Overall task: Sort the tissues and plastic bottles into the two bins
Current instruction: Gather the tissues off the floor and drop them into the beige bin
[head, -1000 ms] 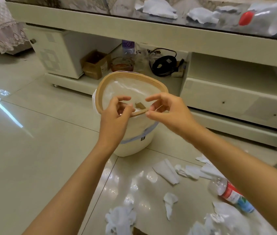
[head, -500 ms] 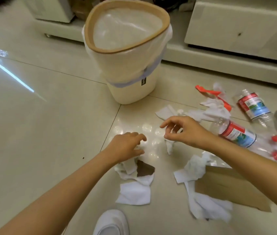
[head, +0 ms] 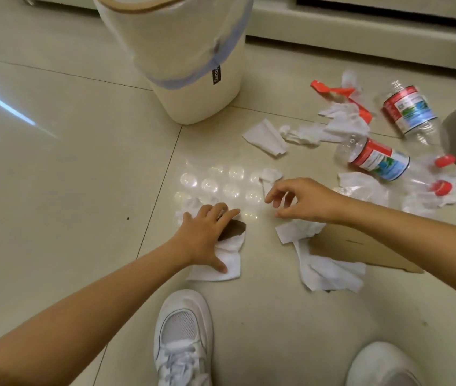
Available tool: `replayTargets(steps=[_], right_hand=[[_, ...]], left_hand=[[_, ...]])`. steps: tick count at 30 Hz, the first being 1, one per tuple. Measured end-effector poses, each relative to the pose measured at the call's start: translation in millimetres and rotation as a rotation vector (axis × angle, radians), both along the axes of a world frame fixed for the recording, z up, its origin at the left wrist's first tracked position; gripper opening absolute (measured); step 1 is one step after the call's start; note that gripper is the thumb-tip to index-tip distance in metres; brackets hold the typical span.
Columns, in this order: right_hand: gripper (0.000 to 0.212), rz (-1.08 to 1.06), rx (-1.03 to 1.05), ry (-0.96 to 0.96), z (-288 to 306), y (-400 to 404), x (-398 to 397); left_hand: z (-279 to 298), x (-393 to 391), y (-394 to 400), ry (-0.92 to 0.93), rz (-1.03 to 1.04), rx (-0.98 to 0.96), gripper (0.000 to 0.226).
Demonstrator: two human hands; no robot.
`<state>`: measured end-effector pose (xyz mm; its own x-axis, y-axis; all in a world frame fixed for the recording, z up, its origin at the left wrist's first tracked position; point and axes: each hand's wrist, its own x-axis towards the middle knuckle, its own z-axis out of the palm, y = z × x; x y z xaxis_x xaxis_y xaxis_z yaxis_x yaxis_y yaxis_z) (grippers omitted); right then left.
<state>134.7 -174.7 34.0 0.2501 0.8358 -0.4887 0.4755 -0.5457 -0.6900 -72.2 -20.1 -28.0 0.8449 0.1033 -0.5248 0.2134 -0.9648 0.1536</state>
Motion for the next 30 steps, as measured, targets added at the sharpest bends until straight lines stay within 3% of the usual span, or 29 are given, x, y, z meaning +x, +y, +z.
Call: replayTargets(steps=[3, 8, 13, 18, 24, 30], right_hand=[[0.024, 0.019, -0.039, -0.017, -2, -5, -3], [0.023, 0.056, -0.095, -0.037, -5, -7, -6], [0.023, 0.062, -0.118, -0.079, -5, -6, -3], [0.024, 0.031, -0.105, -0.151, -8, -4, 7], [0.059, 0.124, -0.040, -0.491, -15, 19, 29], [0.099, 0.213, -0.176, -0.645, -25, 55, 49]], left_hand=[[-6, -6, -8, -0.036, -0.070, 0.077, 0.108], [-10, -5, 3, -0.195, -0.069, 0.040, 0.059], [-14, -2, 9, -0.290, -0.079, 0.068, 0.041], [-14, 11, 13, -0.252, 0.089, 0.039, 0.020], [1, 23, 20, -0.337, 0.222, -0.033, 0.024], [19, 38, 37, -0.436, 0.391, -0.109, 0.023]])
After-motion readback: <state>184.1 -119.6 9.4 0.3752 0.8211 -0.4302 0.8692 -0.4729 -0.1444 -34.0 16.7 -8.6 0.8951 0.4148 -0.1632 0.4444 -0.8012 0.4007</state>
